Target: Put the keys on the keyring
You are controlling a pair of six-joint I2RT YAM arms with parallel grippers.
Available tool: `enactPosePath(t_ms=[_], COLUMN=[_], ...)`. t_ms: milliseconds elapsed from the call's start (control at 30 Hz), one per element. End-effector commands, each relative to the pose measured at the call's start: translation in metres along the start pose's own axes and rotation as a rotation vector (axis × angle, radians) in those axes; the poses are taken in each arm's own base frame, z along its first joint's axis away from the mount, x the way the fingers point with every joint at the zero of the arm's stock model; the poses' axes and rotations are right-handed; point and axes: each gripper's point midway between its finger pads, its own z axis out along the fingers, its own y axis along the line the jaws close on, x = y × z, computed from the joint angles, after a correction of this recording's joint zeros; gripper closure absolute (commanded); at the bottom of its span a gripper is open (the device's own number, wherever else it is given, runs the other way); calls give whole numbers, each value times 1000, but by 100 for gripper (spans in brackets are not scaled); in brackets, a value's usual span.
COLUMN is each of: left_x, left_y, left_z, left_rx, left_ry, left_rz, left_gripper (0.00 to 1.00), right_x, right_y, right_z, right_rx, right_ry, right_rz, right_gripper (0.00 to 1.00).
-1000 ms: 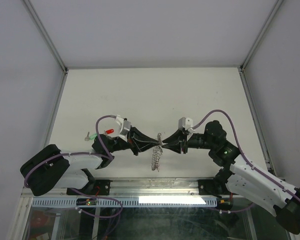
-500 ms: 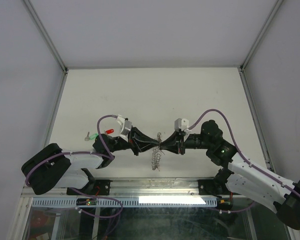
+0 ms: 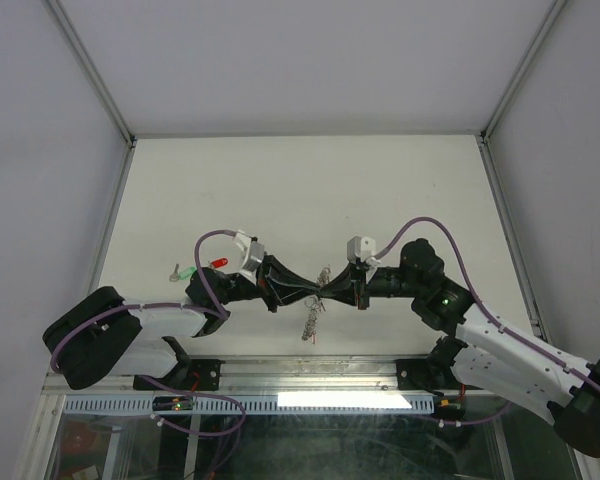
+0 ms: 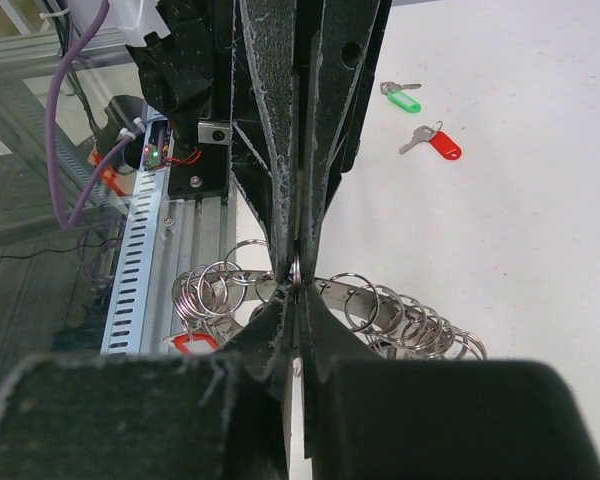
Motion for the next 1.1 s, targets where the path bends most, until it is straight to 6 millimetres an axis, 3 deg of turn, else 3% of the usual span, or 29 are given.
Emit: enactPosePath(t_ms=[0,100,200,267,467,533,733,867,1067], left_x=[-29,-28,-24,-21,-15,-12,-2,2,5], left_y=[-5,-4,-1,4,28,33,34,35,34], left_z=[8,8,9,10,4,2,0,-1,2], left_rx=[35,32,17,-2,-102,-117,-98,-100,-103], left_ry=[-81,-67,-9,46,235,280,352,371,378], left_rz=[71,81,106,142,294,317,319,320,331], left_gripper=[100,100,80,75,72,72,72,72,70], right_x=[-36,-29,-22,-16,9,7,8,17,16], right_y=[1,-3,-7,-11,-14,-15,-16,-22,-21], right_z=[-1,-5,-13,-19,-41,-42,-43,-53,-50], right_rx=[-2,24,58,82,127,149,211,312,327], right_ry=[-49,14,115,207,544,600,766,920,936], right_rz=[-92,-92,-84,-61,127,163,304,358,352], right_gripper=[100,100,100,100,100,100,100,100,100])
